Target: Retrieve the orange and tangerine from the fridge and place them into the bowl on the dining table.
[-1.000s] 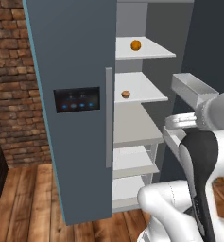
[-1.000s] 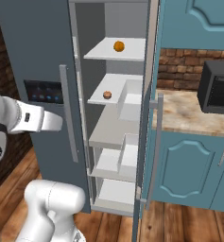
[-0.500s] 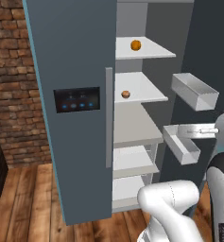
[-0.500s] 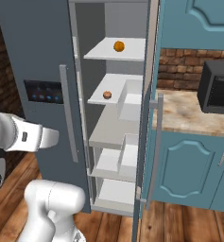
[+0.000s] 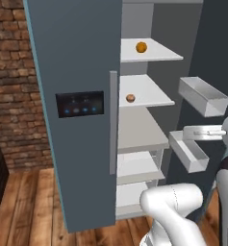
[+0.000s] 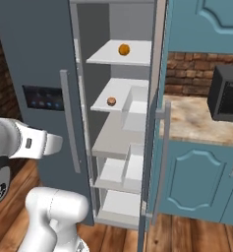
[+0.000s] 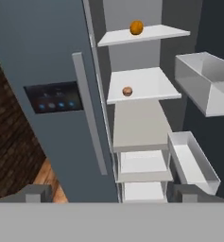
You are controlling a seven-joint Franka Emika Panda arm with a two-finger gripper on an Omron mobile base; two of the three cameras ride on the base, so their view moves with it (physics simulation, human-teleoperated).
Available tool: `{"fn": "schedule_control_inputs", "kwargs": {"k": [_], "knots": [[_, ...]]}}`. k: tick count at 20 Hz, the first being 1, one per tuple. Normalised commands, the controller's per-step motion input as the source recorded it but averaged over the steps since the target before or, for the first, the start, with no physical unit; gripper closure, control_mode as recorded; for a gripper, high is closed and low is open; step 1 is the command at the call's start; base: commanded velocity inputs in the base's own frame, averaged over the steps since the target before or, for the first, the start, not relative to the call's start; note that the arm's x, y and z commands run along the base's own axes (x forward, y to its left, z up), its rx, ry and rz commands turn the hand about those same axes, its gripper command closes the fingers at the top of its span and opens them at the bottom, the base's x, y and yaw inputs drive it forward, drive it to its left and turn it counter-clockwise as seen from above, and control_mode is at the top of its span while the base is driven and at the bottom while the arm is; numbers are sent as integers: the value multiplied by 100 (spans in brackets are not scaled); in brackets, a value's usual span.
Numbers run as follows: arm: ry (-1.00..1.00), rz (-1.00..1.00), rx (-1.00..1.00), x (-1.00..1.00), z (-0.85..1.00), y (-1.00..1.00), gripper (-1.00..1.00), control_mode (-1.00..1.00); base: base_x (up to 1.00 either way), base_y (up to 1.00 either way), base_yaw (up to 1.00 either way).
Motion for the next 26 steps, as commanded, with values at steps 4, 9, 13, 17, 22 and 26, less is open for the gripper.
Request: {"fn": "schedule_control_inputs", "kwargs": {"k": [4,9,13,17,22,26], "knots": [[0,0,0,0,0,0,-100,100,41,0,-6],[0,0,0,0,0,0,-100,100,59,0,-9],[0,0,0,0,0,0,-100,100,79,0,-11],[0,0,0,0,0,0,-100,100,87,0,-10],[0,0,0,0,0,0,-100,100,95,-14,-7],[0,0,0,0,0,0,-100,100,91,-19,-4]]}}
